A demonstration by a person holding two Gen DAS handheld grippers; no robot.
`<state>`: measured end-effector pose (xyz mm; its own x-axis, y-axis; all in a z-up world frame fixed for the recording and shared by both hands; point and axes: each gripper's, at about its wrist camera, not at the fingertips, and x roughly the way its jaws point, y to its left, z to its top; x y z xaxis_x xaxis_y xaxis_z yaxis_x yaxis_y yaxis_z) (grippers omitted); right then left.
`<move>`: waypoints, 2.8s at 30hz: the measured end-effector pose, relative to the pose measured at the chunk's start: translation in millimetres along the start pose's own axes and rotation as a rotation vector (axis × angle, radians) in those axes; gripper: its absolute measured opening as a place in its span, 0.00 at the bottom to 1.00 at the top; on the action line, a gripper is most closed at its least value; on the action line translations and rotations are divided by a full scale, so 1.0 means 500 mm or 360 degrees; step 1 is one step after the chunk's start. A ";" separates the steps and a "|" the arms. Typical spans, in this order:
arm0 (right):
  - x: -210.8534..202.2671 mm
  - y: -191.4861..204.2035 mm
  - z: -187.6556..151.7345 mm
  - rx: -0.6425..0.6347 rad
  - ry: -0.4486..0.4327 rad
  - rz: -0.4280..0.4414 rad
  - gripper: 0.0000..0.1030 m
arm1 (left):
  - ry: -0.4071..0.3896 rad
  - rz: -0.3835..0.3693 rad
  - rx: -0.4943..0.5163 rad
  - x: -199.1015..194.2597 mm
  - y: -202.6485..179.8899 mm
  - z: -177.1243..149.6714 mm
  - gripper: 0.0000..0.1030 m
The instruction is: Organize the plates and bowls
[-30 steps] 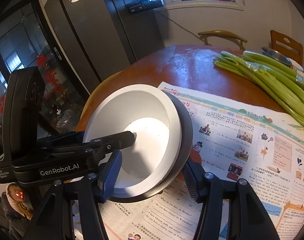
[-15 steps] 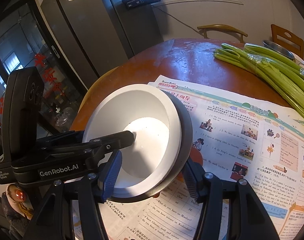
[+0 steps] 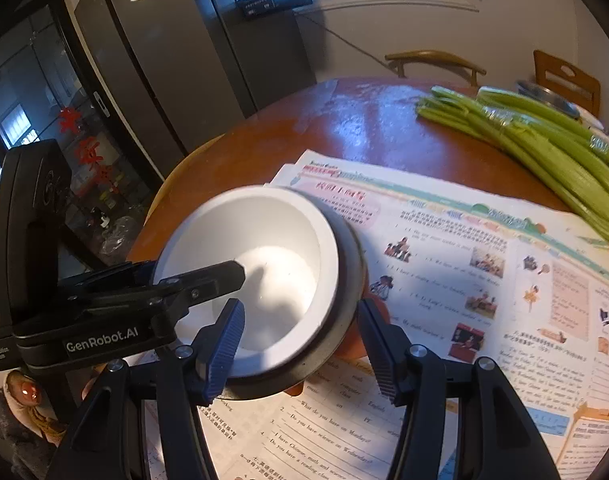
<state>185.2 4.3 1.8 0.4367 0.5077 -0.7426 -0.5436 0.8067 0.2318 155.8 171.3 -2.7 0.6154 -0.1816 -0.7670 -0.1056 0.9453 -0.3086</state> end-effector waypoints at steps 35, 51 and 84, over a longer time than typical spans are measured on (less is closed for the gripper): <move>-0.226 0.024 -0.208 -0.0128 -0.0272 -0.0255 0.57 | -0.0253 0.0383 0.0028 -0.165 -0.149 -0.242 0.66; -0.247 0.008 -0.297 -0.0043 -0.0237 -0.0317 0.57 | -0.0170 0.0360 0.0130 -0.148 -0.178 -0.309 0.66; -0.286 0.040 -0.331 -0.0046 -0.0256 -0.0371 0.57 | -0.0197 0.0316 0.0171 -0.172 -0.185 -0.328 0.66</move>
<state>-6.7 -102.3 8.5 0.6591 0.3528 -0.6641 -0.4345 0.8995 0.0466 -15.4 55.2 -0.7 0.6826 0.0387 -0.7298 -0.1544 0.9837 -0.0922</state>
